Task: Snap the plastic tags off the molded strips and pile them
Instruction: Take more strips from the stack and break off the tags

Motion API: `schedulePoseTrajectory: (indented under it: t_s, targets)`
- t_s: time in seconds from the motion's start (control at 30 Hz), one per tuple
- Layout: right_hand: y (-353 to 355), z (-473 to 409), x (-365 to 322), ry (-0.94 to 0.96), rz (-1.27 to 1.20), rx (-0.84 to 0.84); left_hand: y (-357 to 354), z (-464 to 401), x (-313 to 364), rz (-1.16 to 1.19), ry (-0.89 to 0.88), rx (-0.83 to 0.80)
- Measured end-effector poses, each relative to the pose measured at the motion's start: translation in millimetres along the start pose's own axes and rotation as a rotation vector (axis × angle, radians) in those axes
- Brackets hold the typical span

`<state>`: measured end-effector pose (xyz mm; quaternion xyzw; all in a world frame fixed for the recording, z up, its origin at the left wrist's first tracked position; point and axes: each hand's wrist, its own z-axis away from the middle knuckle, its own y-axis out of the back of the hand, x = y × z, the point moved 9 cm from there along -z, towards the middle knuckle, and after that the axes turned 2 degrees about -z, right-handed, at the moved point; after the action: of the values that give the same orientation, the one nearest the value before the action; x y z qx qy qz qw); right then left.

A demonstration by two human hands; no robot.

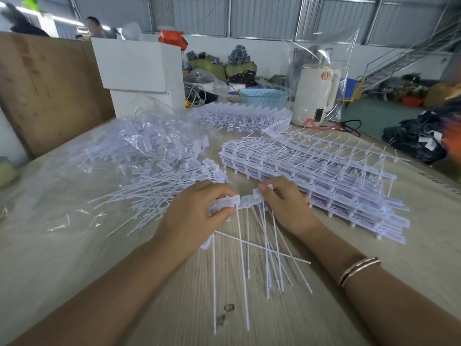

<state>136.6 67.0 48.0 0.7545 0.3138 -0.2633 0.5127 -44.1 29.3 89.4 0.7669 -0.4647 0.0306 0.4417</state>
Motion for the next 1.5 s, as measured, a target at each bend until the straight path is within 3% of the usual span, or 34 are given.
schedulePoseTrajectory:
  t_s: [0.1,0.27,0.47,0.77,0.93,1.07,1.27,1.5]
  targets:
    - [-6.7,3.5,-3.8,-0.006,0.094,-0.026,-2.2,0.1,3.8,-0.013,-0.011,0.0]
    - [19.1,22.8,-42.3,0.164,-0.121,0.184,-3.3,0.1,4.3,-0.058,0.002,0.01]
    - [-14.2,33.3,-64.6,0.294,0.095,-0.068,-6.2,0.2,18.4,-0.04,-0.067,-0.009]
    - [0.9,23.8,-40.4,0.109,-0.248,-0.055,-9.5,3.3,10.0,-0.141,-0.053,-0.083]
    - [-6.1,29.0,-58.1,0.232,-0.275,-0.123,-7.3,1.2,5.9,-0.141,-0.048,-0.071]
    - [-0.7,28.7,-65.1,0.311,-0.216,-0.06,-5.6,1.2,0.9,-0.146,-0.048,-0.066]
    - [4.6,29.1,-68.2,0.371,-0.173,0.005,-11.5,0.2,-6.4,0.047,0.035,-0.122]
    - [6.6,28.3,-66.4,0.443,-0.183,0.021,-27.2,-0.2,-14.7,0.491,0.18,-0.249]
